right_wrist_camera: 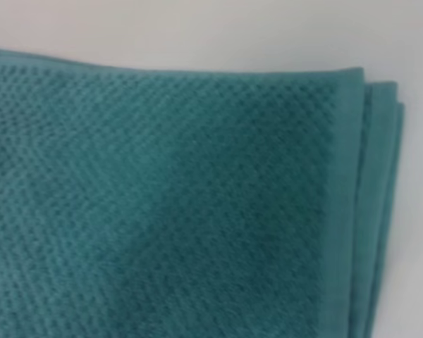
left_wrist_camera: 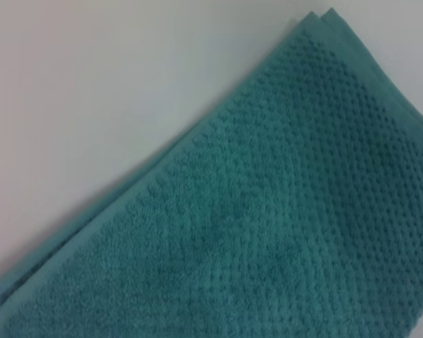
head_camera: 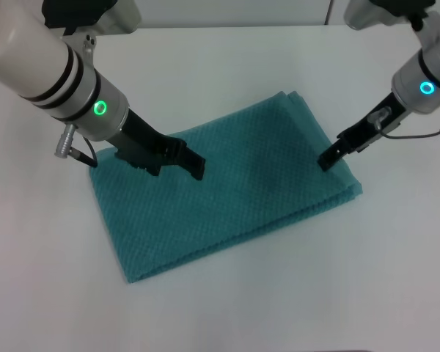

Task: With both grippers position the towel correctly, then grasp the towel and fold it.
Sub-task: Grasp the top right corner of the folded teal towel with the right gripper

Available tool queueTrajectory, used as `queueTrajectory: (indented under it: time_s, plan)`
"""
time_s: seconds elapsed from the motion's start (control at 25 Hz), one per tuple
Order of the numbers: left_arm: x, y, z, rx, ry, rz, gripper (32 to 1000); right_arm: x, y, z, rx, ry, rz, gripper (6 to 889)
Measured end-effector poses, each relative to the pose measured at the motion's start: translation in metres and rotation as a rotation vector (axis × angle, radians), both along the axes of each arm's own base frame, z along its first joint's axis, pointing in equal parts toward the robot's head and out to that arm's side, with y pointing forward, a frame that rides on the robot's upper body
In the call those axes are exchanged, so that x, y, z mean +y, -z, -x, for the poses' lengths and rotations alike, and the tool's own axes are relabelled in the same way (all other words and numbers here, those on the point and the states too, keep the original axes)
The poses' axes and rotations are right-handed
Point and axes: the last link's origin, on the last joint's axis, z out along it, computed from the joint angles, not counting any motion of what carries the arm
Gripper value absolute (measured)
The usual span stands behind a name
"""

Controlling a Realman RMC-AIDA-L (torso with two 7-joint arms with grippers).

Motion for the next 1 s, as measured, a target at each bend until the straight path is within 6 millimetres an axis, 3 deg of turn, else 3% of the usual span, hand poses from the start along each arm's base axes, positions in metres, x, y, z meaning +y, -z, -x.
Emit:
queueTrajectory:
  time_s: [0.44, 1.0]
  plan:
    - [0.002, 0.003, -0.004, -0.020, 0.011, -0.004, 859, -0.008, 0.004, -0.033, -0.009, 0.058, -0.067, 854]
    - [0.003, 0.005, -0.005, -0.037, 0.016, -0.005, 858, -0.007, 0.007, -0.046, -0.013, 0.061, -0.133, 855]
